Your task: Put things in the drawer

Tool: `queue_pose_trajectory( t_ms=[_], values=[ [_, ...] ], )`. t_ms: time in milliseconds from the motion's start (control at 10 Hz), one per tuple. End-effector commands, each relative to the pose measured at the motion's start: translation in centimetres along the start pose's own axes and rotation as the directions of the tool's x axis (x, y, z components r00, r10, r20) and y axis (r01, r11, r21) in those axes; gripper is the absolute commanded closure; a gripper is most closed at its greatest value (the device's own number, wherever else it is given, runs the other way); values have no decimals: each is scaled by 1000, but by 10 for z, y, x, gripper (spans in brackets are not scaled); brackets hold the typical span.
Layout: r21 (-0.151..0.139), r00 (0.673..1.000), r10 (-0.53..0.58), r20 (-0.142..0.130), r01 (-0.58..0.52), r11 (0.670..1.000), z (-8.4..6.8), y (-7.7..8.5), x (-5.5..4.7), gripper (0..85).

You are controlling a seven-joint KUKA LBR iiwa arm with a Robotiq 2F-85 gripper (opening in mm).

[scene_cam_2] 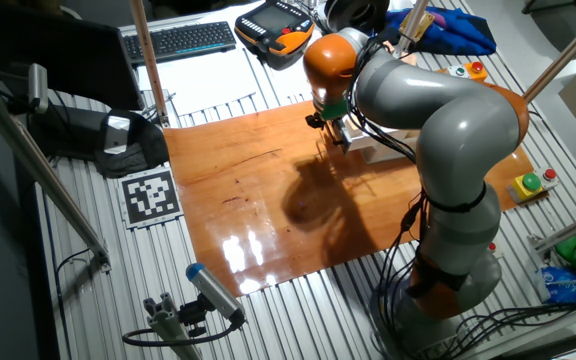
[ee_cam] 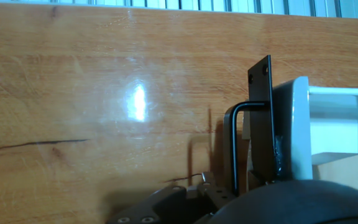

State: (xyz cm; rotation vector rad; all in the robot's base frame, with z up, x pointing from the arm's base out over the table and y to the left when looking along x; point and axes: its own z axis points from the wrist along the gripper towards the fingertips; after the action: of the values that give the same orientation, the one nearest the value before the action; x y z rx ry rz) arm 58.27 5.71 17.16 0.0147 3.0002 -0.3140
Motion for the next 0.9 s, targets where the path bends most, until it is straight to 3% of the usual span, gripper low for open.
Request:
queue_pose_trajectory(
  t_ms=[0,400,500,800],
  values=[
    [0,1000,-3,-3,3,1000,0,0,0,680],
    [-11,1000,-13,-17,12,1000,-2,-3,-2,680],
    [-15,999,-21,-26,21,1000,-2,-5,-3,850],
    [-23,999,-21,-29,20,1000,0,-8,-3,850]
  ],
)
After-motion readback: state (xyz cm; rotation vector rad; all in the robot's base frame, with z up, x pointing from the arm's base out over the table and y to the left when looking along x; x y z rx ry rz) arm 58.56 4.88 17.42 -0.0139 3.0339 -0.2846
